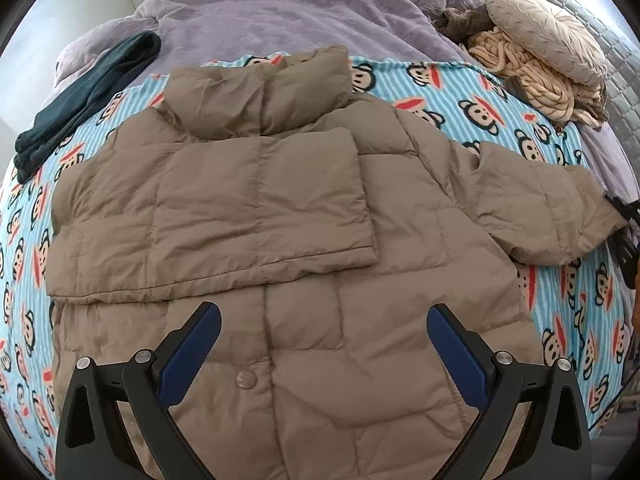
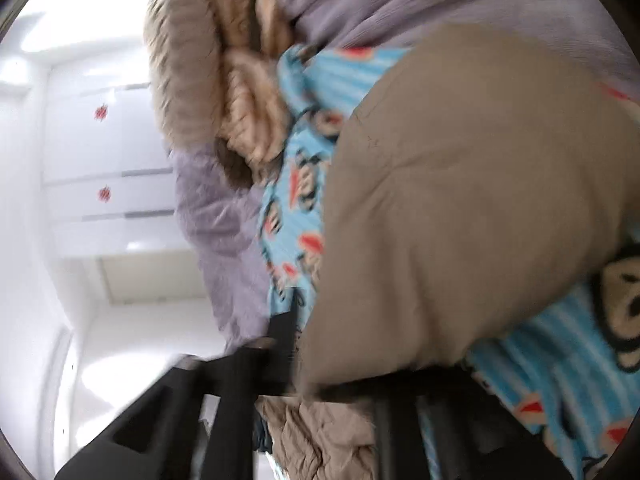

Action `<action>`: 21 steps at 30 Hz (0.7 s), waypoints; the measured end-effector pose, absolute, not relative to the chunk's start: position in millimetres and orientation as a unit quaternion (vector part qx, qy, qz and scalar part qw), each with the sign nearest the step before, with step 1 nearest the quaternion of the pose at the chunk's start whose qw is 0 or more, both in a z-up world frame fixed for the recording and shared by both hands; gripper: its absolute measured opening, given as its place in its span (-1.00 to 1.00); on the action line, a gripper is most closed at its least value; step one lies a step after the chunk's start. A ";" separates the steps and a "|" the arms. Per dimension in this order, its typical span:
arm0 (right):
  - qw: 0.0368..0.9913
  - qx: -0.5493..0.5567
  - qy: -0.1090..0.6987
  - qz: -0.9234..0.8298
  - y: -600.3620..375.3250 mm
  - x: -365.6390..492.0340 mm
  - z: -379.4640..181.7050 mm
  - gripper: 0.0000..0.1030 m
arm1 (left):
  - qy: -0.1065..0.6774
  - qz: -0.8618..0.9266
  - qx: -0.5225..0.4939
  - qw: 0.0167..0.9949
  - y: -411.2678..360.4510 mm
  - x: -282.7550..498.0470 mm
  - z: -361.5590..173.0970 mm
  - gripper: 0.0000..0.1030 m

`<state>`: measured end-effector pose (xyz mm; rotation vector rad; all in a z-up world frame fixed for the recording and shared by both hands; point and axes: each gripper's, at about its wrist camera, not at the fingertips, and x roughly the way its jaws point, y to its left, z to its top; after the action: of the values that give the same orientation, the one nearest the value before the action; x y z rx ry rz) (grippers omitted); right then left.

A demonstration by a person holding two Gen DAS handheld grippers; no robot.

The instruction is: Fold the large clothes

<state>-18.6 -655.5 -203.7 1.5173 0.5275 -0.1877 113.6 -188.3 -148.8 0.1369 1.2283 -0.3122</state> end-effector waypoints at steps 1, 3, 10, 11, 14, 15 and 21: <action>0.700 0.669 0.239 -0.076 -650.6 -15.4 -196.9 -0.84 | 0.573 -0.144 0.060 0.805 -183.4 114.3 -148.1 1.00; 0.718 0.647 0.246 -0.064 -641.1 -5.4 -183.8 -0.84 | 0.568 -0.140 0.052 0.809 -171.7 116.8 -145.2 1.00; 0.809 0.499 0.312 0.011 -546.5 71.3 -115.1 -0.84 | 0.544 -0.118 0.032 0.830 -122.1 133.3 -135.8 1.00; 0.815 0.485 0.317 0.019 -533.7 78.4 -110.7 -0.84 | 0.542 -0.115 0.027 0.832 -113.8 136.4 -135.2 1.00; 0.840 0.415 0.344 0.060 -462.3 115.5 -96.4 -0.84 | 0.533 -0.100 0.017 0.840 -86.8 146.4 -136.5 1.00; 0.844 0.399 0.351 0.070 -445.6 122.3 -96.0 -0.84 | 0.530 -0.092 0.012 0.843 -75.6 151.7 -137.6 1.00; 0.848 0.279 0.428 0.141 -295.3 169.4 -121.7 -0.84 | 0.520 -0.068 -0.009 0.851 -33.3 171.1 -139.8 1.00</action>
<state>169.4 -295.3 -121.7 0.5879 0.9011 0.2966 171.1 -33.3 -139.8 -0.0188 1.0947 -0.1439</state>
